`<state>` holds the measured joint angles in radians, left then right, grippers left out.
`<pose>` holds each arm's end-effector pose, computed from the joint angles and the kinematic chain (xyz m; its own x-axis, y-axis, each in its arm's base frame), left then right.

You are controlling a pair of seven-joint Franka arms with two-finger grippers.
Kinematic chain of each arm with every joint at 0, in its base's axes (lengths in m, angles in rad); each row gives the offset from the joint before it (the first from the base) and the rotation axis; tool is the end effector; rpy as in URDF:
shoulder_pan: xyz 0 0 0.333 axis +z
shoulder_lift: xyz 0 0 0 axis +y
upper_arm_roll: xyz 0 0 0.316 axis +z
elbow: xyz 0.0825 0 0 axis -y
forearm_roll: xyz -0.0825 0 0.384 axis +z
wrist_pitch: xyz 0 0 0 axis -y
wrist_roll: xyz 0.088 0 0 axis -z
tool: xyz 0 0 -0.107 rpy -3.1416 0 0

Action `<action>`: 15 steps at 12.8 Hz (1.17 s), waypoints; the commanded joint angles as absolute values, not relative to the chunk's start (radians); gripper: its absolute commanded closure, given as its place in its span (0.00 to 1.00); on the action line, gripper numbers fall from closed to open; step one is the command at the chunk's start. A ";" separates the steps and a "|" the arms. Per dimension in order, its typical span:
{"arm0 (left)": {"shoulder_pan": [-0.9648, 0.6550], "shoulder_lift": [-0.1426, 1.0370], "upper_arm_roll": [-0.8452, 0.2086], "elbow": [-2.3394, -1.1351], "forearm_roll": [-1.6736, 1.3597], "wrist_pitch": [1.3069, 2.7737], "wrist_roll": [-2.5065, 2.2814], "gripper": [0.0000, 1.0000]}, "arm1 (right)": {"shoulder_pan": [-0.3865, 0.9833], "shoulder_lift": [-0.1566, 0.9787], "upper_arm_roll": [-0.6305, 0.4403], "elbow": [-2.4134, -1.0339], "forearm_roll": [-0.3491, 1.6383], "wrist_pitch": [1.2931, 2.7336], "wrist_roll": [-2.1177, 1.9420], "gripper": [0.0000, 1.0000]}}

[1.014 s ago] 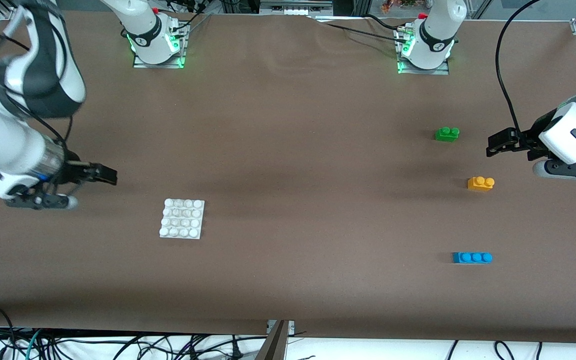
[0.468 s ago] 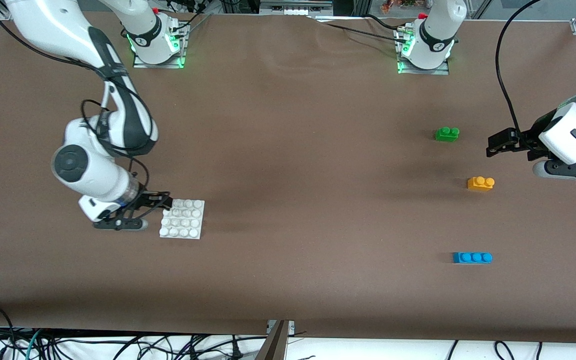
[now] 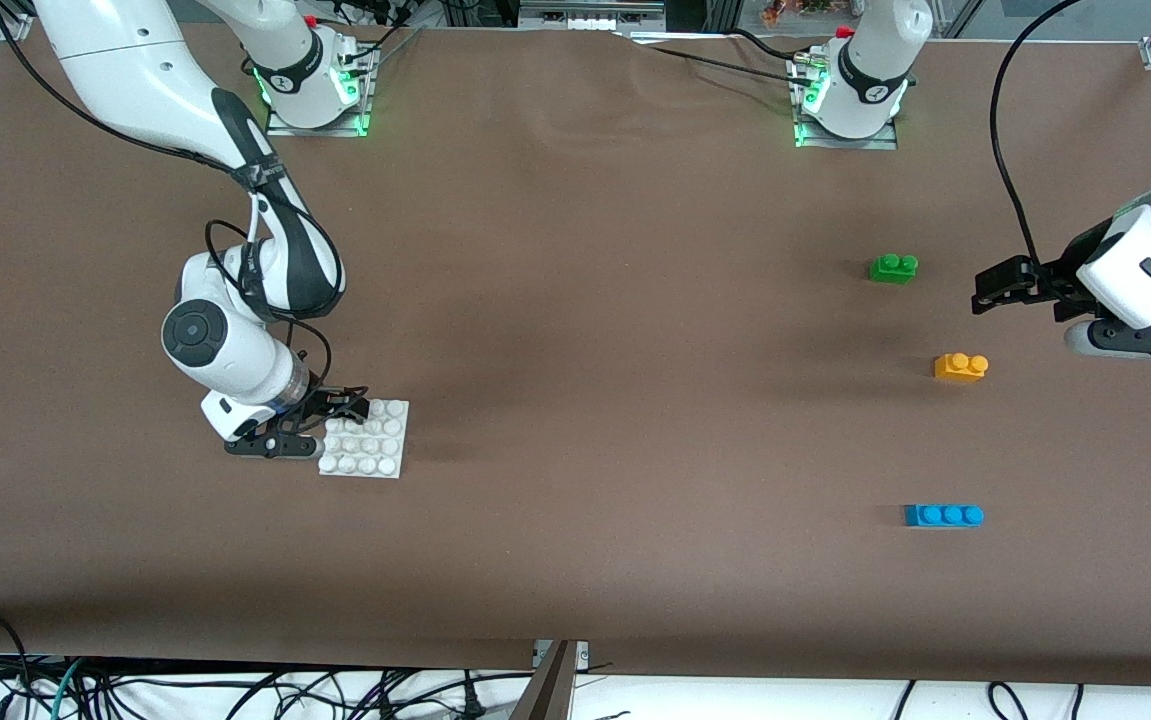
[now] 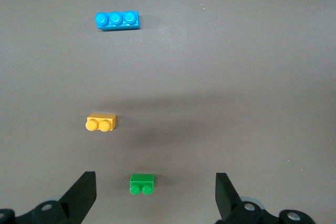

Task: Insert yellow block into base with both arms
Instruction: 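Reach the right gripper down to the white base plate, then grasp the edge of the white base plate with the right gripper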

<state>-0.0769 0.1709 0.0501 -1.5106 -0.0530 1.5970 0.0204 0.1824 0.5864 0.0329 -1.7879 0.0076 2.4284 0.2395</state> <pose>0.6040 -0.0241 0.5561 0.9955 -0.0457 -0.0833 -0.0420 -0.9981 0.0459 0.6483 0.1400 0.2295 0.9982 -0.0366 0.0471 -0.0349 -0.9988 -0.0357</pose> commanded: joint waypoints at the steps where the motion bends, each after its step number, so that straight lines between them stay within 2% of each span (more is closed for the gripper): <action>1: -0.071 0.176 0.051 -1.494 -0.074 1.594 0.041 0.00 | 0.175 0.597 0.035 -1.783 0.006 2.450 0.302 0.03; 9: -0.071 0.176 0.051 -1.494 -0.074 1.594 0.041 0.00 | 0.175 0.664 0.035 -1.752 0.006 2.500 0.345 0.06; 15: -0.071 0.176 0.051 -1.494 -0.074 1.594 0.041 0.00 | 0.173 0.695 0.035 -1.726 0.005 2.503 0.341 0.13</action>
<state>-0.0769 0.1709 0.0501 -1.5106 -0.0530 1.5970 0.0204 0.1769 0.6762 0.0320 -1.7482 0.0076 2.4966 0.3281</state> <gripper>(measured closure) 0.000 0.097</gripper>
